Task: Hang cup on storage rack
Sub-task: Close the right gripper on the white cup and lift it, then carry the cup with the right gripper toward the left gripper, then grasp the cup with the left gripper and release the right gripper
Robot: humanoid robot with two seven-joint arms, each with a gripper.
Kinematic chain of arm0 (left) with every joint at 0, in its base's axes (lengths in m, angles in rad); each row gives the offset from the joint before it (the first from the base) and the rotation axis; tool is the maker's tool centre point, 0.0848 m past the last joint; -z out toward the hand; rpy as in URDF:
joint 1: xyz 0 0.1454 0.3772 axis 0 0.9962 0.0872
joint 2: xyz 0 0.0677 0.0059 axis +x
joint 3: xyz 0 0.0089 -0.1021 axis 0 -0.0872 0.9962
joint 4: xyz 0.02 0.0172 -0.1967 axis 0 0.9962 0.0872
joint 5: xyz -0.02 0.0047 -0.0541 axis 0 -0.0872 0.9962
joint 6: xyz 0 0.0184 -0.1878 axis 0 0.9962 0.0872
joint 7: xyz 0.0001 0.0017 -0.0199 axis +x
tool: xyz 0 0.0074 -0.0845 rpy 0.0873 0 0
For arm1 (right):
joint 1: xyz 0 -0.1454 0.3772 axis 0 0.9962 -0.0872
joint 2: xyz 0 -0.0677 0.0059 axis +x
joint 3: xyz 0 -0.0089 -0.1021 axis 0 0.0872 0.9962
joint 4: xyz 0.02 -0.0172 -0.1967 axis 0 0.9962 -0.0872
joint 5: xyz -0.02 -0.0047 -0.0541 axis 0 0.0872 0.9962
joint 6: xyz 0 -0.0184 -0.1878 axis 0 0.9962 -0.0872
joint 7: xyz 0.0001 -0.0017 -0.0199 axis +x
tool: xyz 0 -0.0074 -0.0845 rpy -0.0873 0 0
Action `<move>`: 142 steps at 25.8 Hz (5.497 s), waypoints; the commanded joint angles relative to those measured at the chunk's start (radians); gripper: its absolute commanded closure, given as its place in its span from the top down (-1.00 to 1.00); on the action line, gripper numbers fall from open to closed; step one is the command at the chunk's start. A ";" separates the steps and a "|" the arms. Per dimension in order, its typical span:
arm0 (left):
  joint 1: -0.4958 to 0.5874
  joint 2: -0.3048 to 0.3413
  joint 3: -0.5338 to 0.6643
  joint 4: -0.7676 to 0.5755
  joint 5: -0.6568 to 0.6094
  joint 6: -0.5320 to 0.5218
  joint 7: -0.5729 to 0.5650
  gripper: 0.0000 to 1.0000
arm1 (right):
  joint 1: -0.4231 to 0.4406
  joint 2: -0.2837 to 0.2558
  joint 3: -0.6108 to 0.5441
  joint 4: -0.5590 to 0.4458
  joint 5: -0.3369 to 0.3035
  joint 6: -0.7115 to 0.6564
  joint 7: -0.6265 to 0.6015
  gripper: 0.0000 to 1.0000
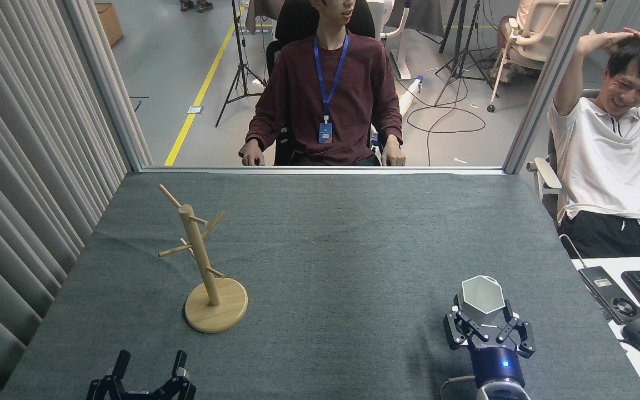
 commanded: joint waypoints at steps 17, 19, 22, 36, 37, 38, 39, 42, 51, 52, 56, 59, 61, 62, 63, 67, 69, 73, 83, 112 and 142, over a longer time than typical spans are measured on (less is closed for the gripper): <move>-0.009 0.002 0.003 -0.004 -0.007 -0.002 0.014 1.00 | -0.007 0.009 0.008 -0.005 -0.002 0.020 -0.026 0.43; -0.017 0.003 -0.008 0.006 -0.021 -0.003 0.014 1.00 | 0.049 0.011 0.009 -0.126 -0.002 0.015 -0.029 0.43; -0.042 0.003 -0.077 0.023 -0.075 -0.005 0.011 1.00 | 0.124 0.016 0.052 -0.317 0.000 0.012 -0.029 0.43; -0.098 -0.058 -0.301 0.088 -0.410 0.032 0.023 1.00 | 0.236 0.207 0.397 -0.559 0.253 0.020 -0.029 0.43; -0.098 -0.058 -0.306 0.085 -0.410 0.049 0.023 1.00 | 0.236 0.223 0.416 -0.554 0.273 0.021 -0.029 0.43; -0.098 -0.058 -0.306 0.084 -0.410 0.063 0.020 1.00 | 0.237 0.233 0.431 -0.551 0.288 0.021 -0.029 0.43; -0.098 -0.058 -0.306 0.082 -0.410 0.069 0.020 1.00 | 0.239 0.241 0.446 -0.548 0.300 0.023 -0.029 0.43; -0.098 -0.058 -0.306 0.079 -0.401 0.070 0.020 1.00 | 0.254 0.247 0.503 -0.547 0.328 0.027 -0.029 0.44; -0.103 -0.058 -0.310 0.079 -0.398 0.055 0.031 1.00 | 0.288 0.258 0.589 -0.545 0.360 0.056 -0.032 0.44; -0.103 -0.058 -0.310 0.079 -0.398 0.055 0.031 1.00 | 0.289 0.258 0.594 -0.545 0.360 0.056 -0.033 0.44; -0.104 -0.058 -0.310 0.081 -0.398 0.055 0.033 1.00 | 0.293 0.256 0.595 -0.545 0.358 0.058 -0.039 0.44; -0.104 -0.058 -0.310 0.085 -0.397 0.055 0.042 1.00 | 0.300 0.256 0.609 -0.545 0.354 0.061 -0.055 0.44; -0.106 -0.060 -0.310 0.088 -0.397 0.055 0.043 1.00 | 0.303 0.256 0.620 -0.544 0.351 0.063 -0.061 0.44; -0.106 -0.060 -0.310 0.088 -0.397 0.055 0.043 1.00 | 0.303 0.256 0.632 -0.544 0.349 0.067 -0.061 0.44; -0.106 -0.060 -0.310 0.088 -0.397 0.055 0.043 1.00 | 0.303 0.256 0.638 -0.544 0.349 0.073 -0.061 0.44; -0.106 -0.057 -0.310 0.082 -0.398 0.055 0.043 1.00 | 0.303 0.256 0.649 -0.541 0.346 0.092 -0.052 0.44; -0.106 -0.057 -0.310 0.082 -0.397 0.055 0.043 1.00 | 0.303 0.256 0.650 -0.531 0.343 0.092 -0.046 0.43; -0.106 -0.058 -0.310 0.082 -0.397 0.055 0.043 1.00 | 0.303 0.260 0.655 -0.528 0.260 0.106 -0.044 0.44; -0.107 -0.061 -0.310 0.088 -0.397 0.055 0.045 1.00 | 0.303 0.266 0.712 -0.499 0.225 0.116 -0.047 0.43; -0.140 -0.070 -0.321 0.110 -0.397 0.075 0.031 -0.39 | 0.303 0.263 0.773 -0.468 0.222 0.119 -0.047 0.44; -0.129 -0.055 -0.304 0.110 -0.397 0.139 0.031 -0.42 | 0.388 0.206 0.164 -0.620 -0.059 0.224 -0.052 0.95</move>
